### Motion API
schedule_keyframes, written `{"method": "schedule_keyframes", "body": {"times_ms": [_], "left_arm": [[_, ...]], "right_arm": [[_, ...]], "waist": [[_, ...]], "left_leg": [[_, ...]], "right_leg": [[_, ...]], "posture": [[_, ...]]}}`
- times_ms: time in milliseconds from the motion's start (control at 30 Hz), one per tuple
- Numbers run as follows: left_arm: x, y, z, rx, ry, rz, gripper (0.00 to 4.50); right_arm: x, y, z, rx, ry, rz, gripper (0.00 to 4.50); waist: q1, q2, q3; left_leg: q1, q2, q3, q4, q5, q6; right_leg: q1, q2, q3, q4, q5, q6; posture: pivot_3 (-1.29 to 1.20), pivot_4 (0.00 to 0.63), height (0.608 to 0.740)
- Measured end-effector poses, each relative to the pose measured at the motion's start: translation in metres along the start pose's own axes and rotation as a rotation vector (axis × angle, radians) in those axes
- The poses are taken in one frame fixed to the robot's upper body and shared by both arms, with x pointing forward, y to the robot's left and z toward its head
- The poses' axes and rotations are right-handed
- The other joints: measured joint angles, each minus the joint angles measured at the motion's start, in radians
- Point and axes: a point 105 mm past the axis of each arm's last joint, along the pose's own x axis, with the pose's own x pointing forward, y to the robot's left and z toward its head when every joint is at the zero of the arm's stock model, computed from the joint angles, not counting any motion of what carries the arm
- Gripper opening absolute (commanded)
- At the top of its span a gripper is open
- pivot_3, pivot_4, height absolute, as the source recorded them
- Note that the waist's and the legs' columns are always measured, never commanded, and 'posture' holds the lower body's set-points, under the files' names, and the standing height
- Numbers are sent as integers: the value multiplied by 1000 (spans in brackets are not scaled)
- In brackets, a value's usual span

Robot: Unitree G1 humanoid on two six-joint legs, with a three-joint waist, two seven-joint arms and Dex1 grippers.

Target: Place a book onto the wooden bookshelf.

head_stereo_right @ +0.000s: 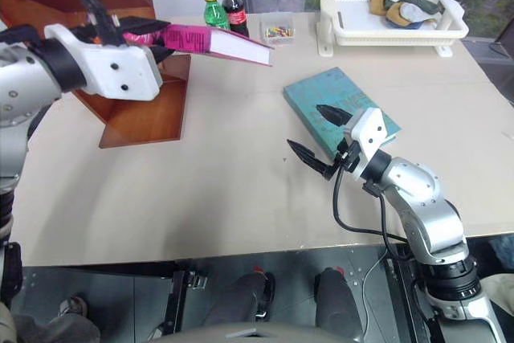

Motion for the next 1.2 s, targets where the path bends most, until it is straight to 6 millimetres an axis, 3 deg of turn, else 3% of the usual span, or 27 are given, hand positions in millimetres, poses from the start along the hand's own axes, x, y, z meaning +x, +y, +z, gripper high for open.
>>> {"method": "schedule_keyframes", "body": {"times_ms": [400,733,1100,1200], "left_arm": [[-42,12,-24,42,219,38,1012],[-42,22,-3,107,104,161,1012],[-67,17,1,102,199,203,1012],[-76,5,-7,63,275,158,1012]], "right_arm": [[16,-11,0,-3,-33,59,4500],[18,-12,-4,0,-24,85,4500],[20,-11,-3,-1,-24,111,4500],[24,-14,0,-8,-29,132,4500]], "waist": [[-1,1,1],[5,1,1],[3,2,1],[0,3,2]], "left_leg": [[1,1,1,-1,0,0],[0,1,1,-1,0,0],[1,1,1,-1,0,0],[1,1,2,-1,0,0]], "right_leg": [[0,1,1,0,0,0],[0,0,1,0,0,0],[0,0,1,0,0,0],[0,0,2,0,0,0]], "posture": [[0,150,740],[0,150,740],[0,150,740],[0,150,740]]}}
